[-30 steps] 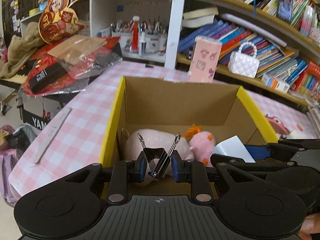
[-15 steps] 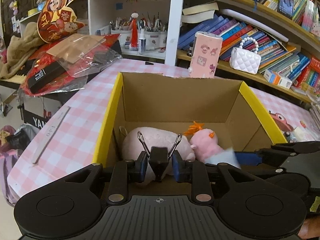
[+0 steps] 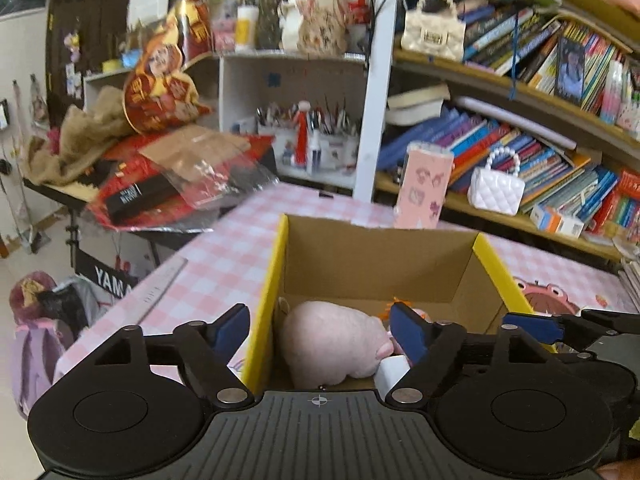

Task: Organize objects
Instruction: 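Lower both items into the box and open both tools, then withdraw both tools from the box back toward the table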

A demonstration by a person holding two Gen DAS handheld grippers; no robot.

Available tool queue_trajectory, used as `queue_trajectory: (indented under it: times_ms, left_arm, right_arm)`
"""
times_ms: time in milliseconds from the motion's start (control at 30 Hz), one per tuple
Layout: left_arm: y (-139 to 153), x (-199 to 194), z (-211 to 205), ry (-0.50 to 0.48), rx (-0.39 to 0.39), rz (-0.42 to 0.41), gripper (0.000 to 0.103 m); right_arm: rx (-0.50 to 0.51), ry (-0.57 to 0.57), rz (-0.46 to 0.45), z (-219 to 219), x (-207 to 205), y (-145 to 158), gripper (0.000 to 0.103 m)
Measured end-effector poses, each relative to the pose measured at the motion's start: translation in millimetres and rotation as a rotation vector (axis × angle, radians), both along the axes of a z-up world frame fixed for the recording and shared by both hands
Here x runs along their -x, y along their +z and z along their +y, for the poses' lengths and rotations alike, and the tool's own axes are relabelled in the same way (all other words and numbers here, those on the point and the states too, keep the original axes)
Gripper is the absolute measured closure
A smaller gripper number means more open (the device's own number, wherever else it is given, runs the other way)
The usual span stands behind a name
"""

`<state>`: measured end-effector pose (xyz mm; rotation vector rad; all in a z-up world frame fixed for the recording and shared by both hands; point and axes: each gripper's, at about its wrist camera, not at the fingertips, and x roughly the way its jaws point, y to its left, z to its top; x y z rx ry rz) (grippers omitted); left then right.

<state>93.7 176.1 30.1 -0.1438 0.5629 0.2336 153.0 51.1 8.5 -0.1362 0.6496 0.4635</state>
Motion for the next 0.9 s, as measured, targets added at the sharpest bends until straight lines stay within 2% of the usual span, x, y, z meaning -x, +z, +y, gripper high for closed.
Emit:
queue_trajectory:
  times_ms: [233,533,667,900]
  left_arm:
    - [-0.7,28.1,-1.0,-0.003,0.013,-0.003,0.020]
    - [-12.2,73.7,-1.1,-0.020,0.039,0.038,0.019]
    - [-17.0,92.9,-1.0,-0.023,0.053,0.065,0.013]
    - [-22.8,123.3,-5.2,-0.034,0.068,0.091,0.012]
  right_arm:
    - [0.013,-0.042,-0.017,-8.8,33.2,1.3,0.037]
    - [0.038,-0.082,0.003,-19.1,85.5,-7.4,0.033]
    - [0.046,-0.096,0.019,-23.7,108.3,-12.0,0.031]
    - [0.044,-0.133,0.036,-35.0,141.6,-17.8,0.026]
